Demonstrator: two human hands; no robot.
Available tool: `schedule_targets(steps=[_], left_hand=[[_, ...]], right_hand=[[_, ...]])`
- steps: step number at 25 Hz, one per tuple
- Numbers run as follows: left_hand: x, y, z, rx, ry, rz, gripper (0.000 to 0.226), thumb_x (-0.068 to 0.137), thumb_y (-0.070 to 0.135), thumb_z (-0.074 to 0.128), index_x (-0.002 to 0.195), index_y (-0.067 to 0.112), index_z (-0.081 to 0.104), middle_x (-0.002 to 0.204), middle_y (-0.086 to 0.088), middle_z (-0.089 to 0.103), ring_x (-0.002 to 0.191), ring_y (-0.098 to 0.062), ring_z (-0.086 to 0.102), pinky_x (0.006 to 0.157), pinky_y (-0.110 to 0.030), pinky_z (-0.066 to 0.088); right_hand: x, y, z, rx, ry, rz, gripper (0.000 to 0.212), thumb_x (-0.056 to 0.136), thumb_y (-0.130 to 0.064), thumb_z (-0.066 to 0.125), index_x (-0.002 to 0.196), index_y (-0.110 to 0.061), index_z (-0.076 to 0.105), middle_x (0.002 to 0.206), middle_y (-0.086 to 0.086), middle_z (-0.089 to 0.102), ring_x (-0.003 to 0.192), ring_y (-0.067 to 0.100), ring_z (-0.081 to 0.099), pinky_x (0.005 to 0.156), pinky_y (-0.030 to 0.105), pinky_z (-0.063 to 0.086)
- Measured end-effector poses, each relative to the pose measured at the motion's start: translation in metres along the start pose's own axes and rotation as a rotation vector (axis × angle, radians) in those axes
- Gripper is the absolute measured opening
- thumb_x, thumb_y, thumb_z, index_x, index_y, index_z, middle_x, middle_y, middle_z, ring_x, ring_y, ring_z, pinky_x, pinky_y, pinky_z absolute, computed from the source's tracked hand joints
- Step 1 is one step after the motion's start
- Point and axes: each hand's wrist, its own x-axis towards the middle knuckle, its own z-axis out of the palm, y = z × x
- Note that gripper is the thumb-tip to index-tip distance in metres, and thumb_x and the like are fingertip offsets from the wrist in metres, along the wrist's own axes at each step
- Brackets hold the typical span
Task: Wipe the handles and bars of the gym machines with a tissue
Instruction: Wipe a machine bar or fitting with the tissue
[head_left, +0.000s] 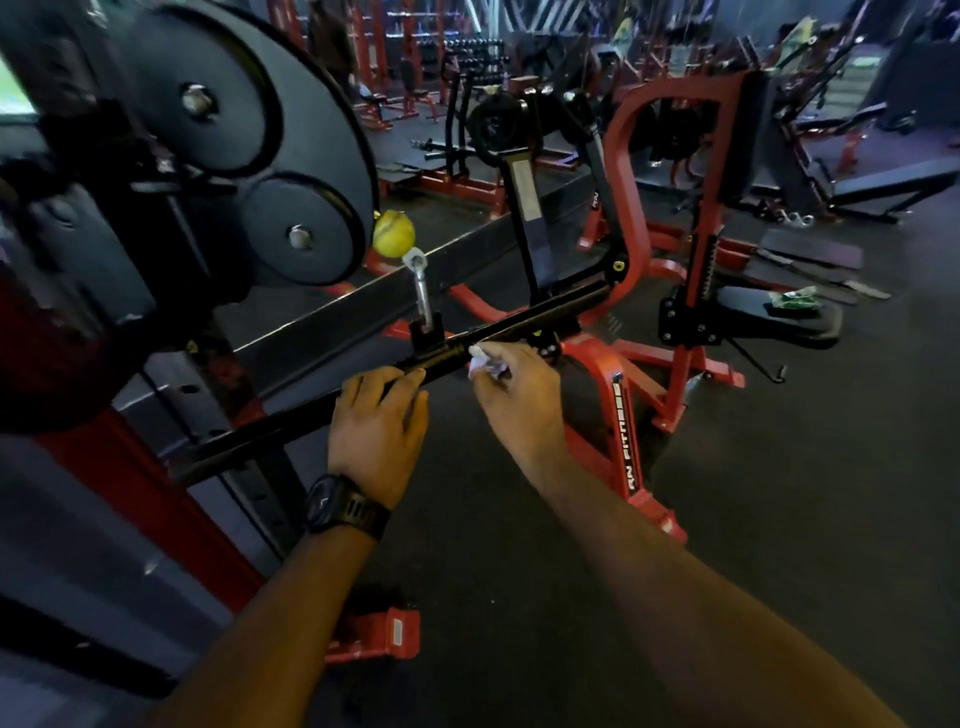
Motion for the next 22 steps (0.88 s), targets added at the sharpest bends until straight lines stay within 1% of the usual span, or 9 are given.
schedule_targets(steps=[2, 5, 7, 8, 10, 12, 17, 20, 22], left_hand=[[-0.009, 0.002, -0.028, 0.01, 0.001, -0.065, 0.038, 0.095, 0.032, 0.046, 0.11, 0.008, 0.072, 0.1, -0.011, 0.065, 0.089, -0.034, 0.06, 0.076, -0.047, 0.052], [-0.033, -0.001, -0.072, 0.084, 0.002, -0.149, 0.04, 0.096, 0.034, 0.044, 0.111, 0.008, 0.071, 0.097, -0.009, 0.065, 0.085, -0.031, 0.06, 0.074, -0.046, 0.051], [-0.051, -0.004, -0.103, 0.121, 0.026, -0.195, 0.035, 0.094, 0.031, 0.049, 0.109, 0.009, 0.071, 0.096, -0.008, 0.065, 0.083, -0.029, 0.058, 0.07, -0.042, 0.052], [-0.06, -0.006, -0.123, 0.152, 0.036, -0.225, 0.029, 0.093, 0.028, 0.054, 0.109, 0.011, 0.071, 0.096, -0.007, 0.065, 0.082, -0.028, 0.057, 0.069, -0.041, 0.052], [-0.074, -0.014, -0.163, 0.218, 0.052, -0.287, 0.02, 0.092, 0.021, 0.065, 0.109, 0.014, 0.071, 0.096, -0.004, 0.065, 0.083, -0.025, 0.057, 0.07, -0.039, 0.051], [-0.082, -0.026, -0.203, 0.269, 0.075, -0.335, 0.02, 0.089, 0.019, 0.069, 0.108, 0.015, 0.072, 0.097, -0.003, 0.066, 0.086, -0.025, 0.058, 0.075, -0.037, 0.05], [-0.075, -0.059, -0.28, 0.295, 0.134, -0.413, 0.021, 0.092, 0.025, 0.064, 0.112, 0.019, 0.071, 0.104, -0.002, 0.066, 0.097, -0.022, 0.059, 0.082, -0.024, 0.041], [-0.049, -0.083, -0.309, 0.253, 0.167, -0.332, 0.023, 0.093, 0.025, 0.064, 0.114, 0.017, 0.07, 0.107, -0.002, 0.066, 0.099, -0.021, 0.06, 0.084, -0.022, 0.039], [-0.027, -0.095, -0.323, 0.224, 0.177, -0.253, 0.026, 0.094, 0.025, 0.064, 0.118, 0.017, 0.068, 0.112, -0.002, 0.066, 0.102, -0.02, 0.059, 0.086, -0.023, 0.041]], right_hand=[[-0.016, -0.016, 0.008, 0.093, -0.056, -0.025, 0.024, 0.09, -0.006, 0.068, 0.114, -0.009, 0.071, 0.109, 0.002, 0.071, 0.101, 0.004, 0.063, 0.09, 0.017, 0.05], [-0.041, -0.046, 0.02, 0.261, -0.162, -0.036, 0.025, 0.092, -0.011, 0.068, 0.117, -0.01, 0.069, 0.106, -0.007, 0.07, 0.096, -0.014, 0.06, 0.082, 0.004, 0.045], [-0.056, -0.066, 0.033, 0.353, -0.238, -0.037, 0.029, 0.093, -0.016, 0.069, 0.121, -0.012, 0.065, 0.1, -0.018, 0.066, 0.094, -0.017, 0.059, 0.08, 0.004, 0.046], [-0.065, -0.079, 0.043, 0.391, -0.28, -0.04, 0.03, 0.092, -0.019, 0.07, 0.122, -0.014, 0.064, 0.1, -0.017, 0.066, 0.095, -0.013, 0.061, 0.081, 0.009, 0.049], [-0.082, -0.104, 0.066, 0.453, -0.334, -0.064, 0.026, 0.092, -0.021, 0.071, 0.117, -0.016, 0.065, 0.102, -0.011, 0.071, 0.098, -0.001, 0.066, 0.086, 0.026, 0.056], [-0.099, -0.131, 0.085, 0.511, -0.362, -0.098, 0.019, 0.092, -0.018, 0.07, 0.111, -0.016, 0.069, 0.103, -0.008, 0.073, 0.098, 0.003, 0.068, 0.087, 0.035, 0.058], [-0.115, -0.199, 0.119, 0.624, -0.258, -0.178, 0.017, 0.091, -0.013, 0.071, 0.108, -0.016, 0.073, 0.104, -0.007, 0.069, 0.099, 0.007, 0.066, 0.087, 0.034, 0.057], [-0.112, -0.241, 0.14, 0.7, -0.132, -0.204, 0.018, 0.094, -0.014, 0.068, 0.111, -0.016, 0.073, 0.108, -0.008, 0.068, 0.106, 0.008, 0.064, 0.092, 0.03, 0.055], [-0.102, -0.266, 0.151, 0.734, -0.006, -0.198, 0.018, 0.095, -0.011, 0.065, 0.111, -0.012, 0.072, 0.111, -0.003, 0.067, 0.108, 0.003, 0.062, 0.093, 0.024, 0.053]])
